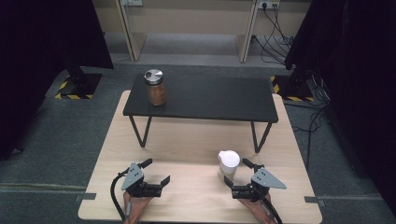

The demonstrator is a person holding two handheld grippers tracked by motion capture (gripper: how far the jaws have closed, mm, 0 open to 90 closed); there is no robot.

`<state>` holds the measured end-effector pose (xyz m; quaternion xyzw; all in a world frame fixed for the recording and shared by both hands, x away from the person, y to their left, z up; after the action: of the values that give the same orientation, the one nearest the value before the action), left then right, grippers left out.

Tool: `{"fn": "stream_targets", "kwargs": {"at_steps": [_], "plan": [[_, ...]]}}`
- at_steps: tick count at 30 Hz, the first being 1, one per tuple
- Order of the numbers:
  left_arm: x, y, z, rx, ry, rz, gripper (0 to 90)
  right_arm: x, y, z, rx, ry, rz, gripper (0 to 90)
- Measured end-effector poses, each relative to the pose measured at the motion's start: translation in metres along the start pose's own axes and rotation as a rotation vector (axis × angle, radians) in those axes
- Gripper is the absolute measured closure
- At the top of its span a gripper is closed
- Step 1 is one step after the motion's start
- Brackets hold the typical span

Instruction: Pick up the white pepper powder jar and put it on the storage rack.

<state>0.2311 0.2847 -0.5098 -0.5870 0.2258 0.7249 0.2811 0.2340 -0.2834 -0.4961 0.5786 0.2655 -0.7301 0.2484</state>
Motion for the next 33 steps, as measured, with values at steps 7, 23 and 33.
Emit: {"fn": "stream_targets", "kwargs": {"at_steps": [7,23,33], "plan": [[0.0,0.0,0.0,0.0,-0.001,-0.001,0.1,0.0,0.005,-0.006,-0.03,0.009,0.017,1.2],[0.0,0.0,0.0,-0.001,-0.004,-0.001,0.3,-0.006,0.002,-0.021,-0.004,0.002,0.028,13.4],[-0.001,0.0,0.0,-0.002,-0.007,-0.002,0.4,-0.006,-0.001,-0.027,-0.007,-0.014,0.063,22.4]]}}
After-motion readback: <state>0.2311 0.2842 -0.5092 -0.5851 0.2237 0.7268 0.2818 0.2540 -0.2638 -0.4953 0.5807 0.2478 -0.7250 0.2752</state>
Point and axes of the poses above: each handheld gripper's, and its own axes: z roughly backward along the jaws, x roughly out of its underside, y roughly to its right, the point moved 2 cm from there along -z, roughly forward along the jaws, and after that the axes turned 5 degrees about -z, right-handed, at the moved point
